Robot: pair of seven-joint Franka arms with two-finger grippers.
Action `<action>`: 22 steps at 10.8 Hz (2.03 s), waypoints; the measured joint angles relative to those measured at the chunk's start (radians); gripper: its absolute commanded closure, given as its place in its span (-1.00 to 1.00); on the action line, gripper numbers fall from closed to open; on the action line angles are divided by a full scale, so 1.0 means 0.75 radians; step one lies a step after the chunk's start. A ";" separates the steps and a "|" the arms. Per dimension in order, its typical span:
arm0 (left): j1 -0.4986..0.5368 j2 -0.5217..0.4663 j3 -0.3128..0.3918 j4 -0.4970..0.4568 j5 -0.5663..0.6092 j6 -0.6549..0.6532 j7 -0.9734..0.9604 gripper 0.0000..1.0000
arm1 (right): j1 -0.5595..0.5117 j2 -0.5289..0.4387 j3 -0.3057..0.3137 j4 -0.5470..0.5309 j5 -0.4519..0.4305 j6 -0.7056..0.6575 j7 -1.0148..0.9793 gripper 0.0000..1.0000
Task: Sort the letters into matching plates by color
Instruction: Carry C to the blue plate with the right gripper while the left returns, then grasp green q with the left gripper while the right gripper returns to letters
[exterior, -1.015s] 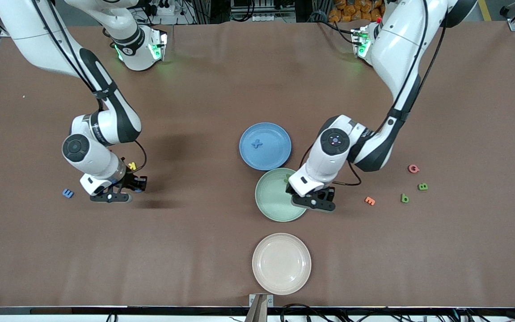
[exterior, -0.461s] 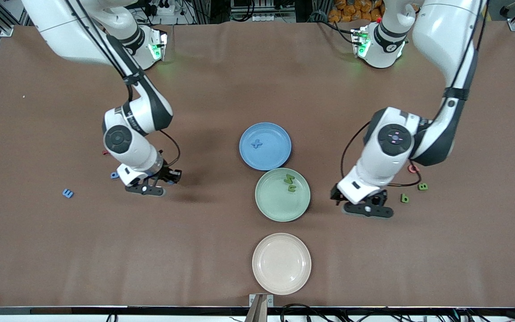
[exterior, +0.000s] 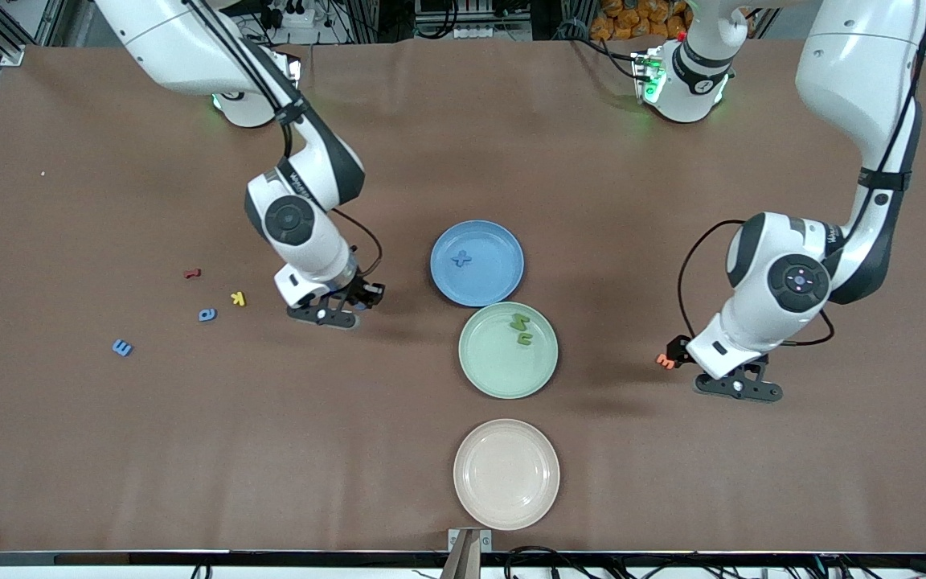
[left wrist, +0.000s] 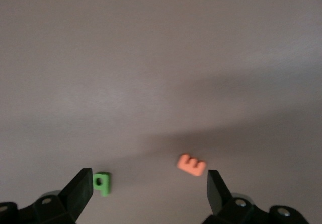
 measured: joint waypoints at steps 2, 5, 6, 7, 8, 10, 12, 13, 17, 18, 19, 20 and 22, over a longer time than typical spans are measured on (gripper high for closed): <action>0.029 0.017 0.041 -0.007 0.000 0.043 0.149 -1.00 | 0.074 0.000 0.013 0.021 0.000 -0.008 0.108 0.63; 0.054 0.042 0.079 -0.052 -0.003 0.142 0.250 -1.00 | 0.215 0.010 0.024 0.051 0.005 -0.010 0.287 0.63; 0.067 0.050 0.081 -0.089 -0.026 0.191 0.258 -1.00 | 0.270 0.027 0.025 0.077 0.008 -0.010 0.348 0.61; 0.078 0.059 0.081 -0.126 -0.051 0.233 0.268 -1.00 | 0.320 0.053 0.025 0.110 0.010 -0.010 0.406 0.61; 0.085 0.066 0.081 -0.155 -0.066 0.265 0.270 -1.00 | 0.361 0.086 0.025 0.146 0.011 -0.010 0.458 0.59; 0.114 0.069 0.082 -0.189 -0.099 0.281 0.296 -0.96 | 0.414 0.154 0.025 0.211 0.011 -0.010 0.535 0.05; 0.144 0.069 0.082 -0.202 -0.233 0.281 0.445 -0.89 | 0.436 0.187 0.025 0.239 0.012 -0.010 0.579 -1.00; 0.150 0.072 0.082 -0.207 -0.294 0.282 0.508 -0.89 | 0.438 0.192 0.024 0.242 0.014 -0.012 0.632 -1.00; 0.147 0.096 0.079 -0.211 -0.320 0.283 0.556 -0.74 | 0.436 0.190 0.019 0.263 0.012 -0.084 0.648 -1.00; 0.146 0.106 0.079 -0.211 -0.320 0.283 0.563 -0.74 | 0.430 0.183 0.013 0.272 0.011 -0.125 0.614 -1.00; 0.146 0.116 0.079 -0.211 -0.320 0.283 0.574 -0.74 | 0.411 0.172 0.008 0.281 0.011 -0.165 0.571 -1.00; 0.146 0.126 0.081 -0.211 -0.320 0.284 0.586 -0.73 | 0.374 0.150 0.004 0.284 0.011 -0.203 0.519 -1.00; 0.146 0.133 0.088 -0.210 -0.316 0.285 0.606 -0.61 | 0.276 0.102 0.000 0.285 0.011 -0.283 0.400 -1.00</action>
